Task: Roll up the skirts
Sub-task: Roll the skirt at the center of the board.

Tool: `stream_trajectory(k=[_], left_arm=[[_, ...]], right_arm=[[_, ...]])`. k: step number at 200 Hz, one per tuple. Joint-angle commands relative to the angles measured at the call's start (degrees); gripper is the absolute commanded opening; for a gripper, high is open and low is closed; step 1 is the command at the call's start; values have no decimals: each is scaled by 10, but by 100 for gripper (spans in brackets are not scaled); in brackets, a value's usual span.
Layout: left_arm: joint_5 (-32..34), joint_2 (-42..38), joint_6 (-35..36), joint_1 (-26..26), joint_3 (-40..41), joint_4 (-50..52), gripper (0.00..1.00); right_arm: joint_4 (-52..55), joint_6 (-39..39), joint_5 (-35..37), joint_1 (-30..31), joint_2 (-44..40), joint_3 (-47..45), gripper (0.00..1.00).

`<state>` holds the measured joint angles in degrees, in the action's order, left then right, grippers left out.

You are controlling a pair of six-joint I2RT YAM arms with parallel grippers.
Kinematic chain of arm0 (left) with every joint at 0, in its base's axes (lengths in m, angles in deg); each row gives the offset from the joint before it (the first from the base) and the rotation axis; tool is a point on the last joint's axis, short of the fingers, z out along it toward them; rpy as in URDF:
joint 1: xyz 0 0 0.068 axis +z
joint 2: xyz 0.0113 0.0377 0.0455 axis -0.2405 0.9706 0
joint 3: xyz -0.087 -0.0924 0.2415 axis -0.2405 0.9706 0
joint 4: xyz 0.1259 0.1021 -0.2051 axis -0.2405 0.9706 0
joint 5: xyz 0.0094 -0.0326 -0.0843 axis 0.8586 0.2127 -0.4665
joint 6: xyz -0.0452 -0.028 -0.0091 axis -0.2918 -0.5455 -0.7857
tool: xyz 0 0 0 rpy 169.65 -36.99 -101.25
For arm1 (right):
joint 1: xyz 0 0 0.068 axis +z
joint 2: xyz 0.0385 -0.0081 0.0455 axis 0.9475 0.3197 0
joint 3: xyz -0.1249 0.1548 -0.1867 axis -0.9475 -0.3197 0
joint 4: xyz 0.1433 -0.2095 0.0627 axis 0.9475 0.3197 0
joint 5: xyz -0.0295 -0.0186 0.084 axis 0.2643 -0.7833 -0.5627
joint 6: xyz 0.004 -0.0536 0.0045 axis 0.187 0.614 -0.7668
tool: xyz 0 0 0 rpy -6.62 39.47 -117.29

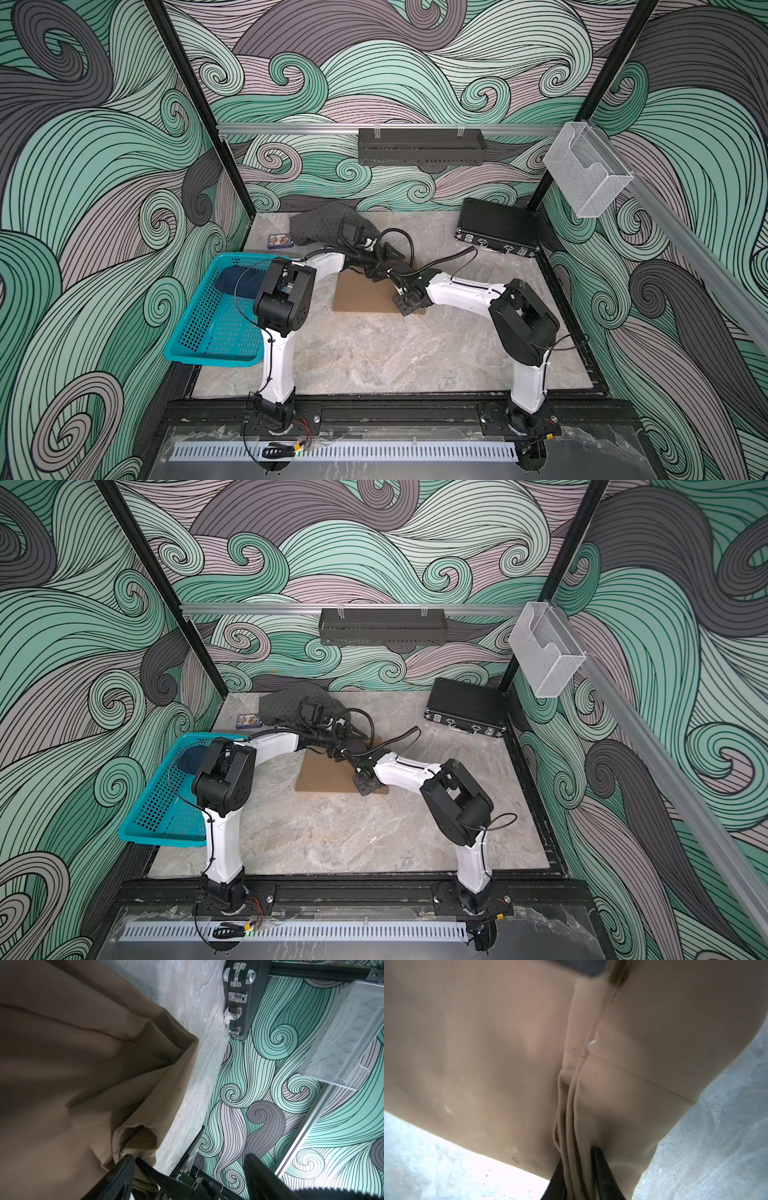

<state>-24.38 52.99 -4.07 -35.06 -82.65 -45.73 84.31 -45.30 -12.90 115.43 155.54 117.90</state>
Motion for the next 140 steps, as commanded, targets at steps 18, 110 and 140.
stream_trajectory(k=[18,110,140], left_arm=[[-18,32,-1,-6,18,-27,82],[78,68,89,-19,-78,193,38],[97,99,98,-24,-133,232,19]], right_arm=[[-58,-7,-116,-26,-15,-31,22],[-104,-43,-158,-58,-41,-63,27],[-106,-66,-165,-67,-41,-63,28]])
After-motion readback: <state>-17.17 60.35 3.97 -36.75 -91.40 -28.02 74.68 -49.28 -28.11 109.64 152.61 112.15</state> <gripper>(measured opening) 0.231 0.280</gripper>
